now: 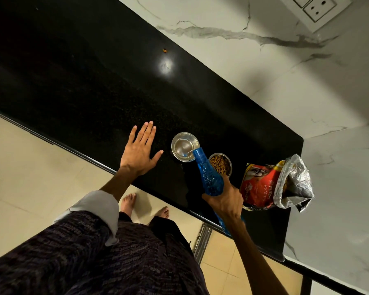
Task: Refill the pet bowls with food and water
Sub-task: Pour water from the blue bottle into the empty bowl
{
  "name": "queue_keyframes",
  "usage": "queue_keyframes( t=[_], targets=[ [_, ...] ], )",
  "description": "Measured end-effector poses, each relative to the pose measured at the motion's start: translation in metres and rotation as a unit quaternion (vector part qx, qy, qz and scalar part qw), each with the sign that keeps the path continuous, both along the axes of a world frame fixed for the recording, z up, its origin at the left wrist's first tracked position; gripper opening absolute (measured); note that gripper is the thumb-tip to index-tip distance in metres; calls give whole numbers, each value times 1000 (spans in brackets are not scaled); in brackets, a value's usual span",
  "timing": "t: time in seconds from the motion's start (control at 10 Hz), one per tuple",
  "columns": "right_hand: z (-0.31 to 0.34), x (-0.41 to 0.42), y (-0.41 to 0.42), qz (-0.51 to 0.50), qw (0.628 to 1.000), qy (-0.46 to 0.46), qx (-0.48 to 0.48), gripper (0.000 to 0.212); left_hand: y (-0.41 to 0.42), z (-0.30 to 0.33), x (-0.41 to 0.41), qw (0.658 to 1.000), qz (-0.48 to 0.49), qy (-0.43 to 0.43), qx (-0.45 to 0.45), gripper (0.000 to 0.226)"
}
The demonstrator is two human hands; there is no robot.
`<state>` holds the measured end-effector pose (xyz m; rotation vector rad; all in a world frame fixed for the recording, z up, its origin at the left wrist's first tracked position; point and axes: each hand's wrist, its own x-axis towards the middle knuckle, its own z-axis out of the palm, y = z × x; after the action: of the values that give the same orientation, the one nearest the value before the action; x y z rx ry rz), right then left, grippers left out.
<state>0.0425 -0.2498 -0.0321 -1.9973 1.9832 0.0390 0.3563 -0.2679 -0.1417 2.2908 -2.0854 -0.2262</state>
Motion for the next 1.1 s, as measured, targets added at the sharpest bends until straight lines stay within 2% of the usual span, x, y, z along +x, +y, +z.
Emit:
queue_keyframes(
  t=[1.1],
  targets=[
    [0,2,-3,-2,1000,3,-5,85,0,2,0,1000,1,5,-3,88]
  ],
)
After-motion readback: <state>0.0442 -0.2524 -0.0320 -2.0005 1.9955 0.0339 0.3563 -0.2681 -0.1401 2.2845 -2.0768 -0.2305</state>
